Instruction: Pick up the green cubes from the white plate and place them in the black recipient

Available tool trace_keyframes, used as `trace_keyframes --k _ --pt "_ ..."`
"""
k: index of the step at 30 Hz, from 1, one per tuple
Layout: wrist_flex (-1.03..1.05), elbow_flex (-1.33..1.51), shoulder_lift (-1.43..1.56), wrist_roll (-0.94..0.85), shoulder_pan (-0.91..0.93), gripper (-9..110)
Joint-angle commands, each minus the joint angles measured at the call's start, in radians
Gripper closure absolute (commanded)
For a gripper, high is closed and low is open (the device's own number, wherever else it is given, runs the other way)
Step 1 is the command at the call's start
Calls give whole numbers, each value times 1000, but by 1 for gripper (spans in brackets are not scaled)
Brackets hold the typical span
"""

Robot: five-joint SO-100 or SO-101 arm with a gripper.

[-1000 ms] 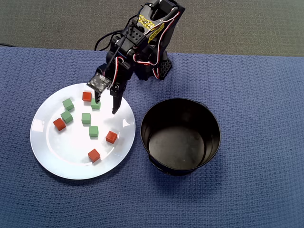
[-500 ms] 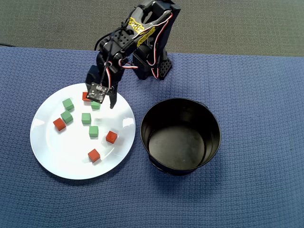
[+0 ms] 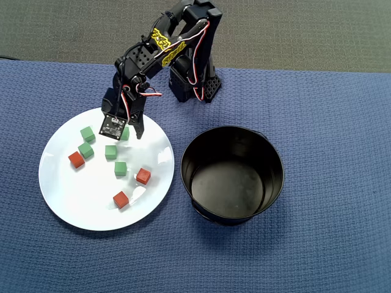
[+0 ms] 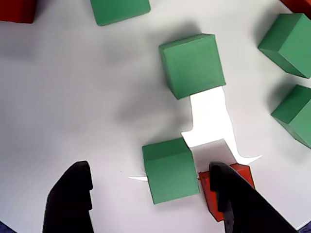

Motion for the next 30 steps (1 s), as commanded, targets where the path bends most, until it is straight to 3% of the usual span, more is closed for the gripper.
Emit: trace_keyframes --k 1,19,30 --pt "-23 -66 -6 -25 25 78" --pt "-84 -63 -118 -9 37 80" --pt "-176 -8 -138 31 29 101"
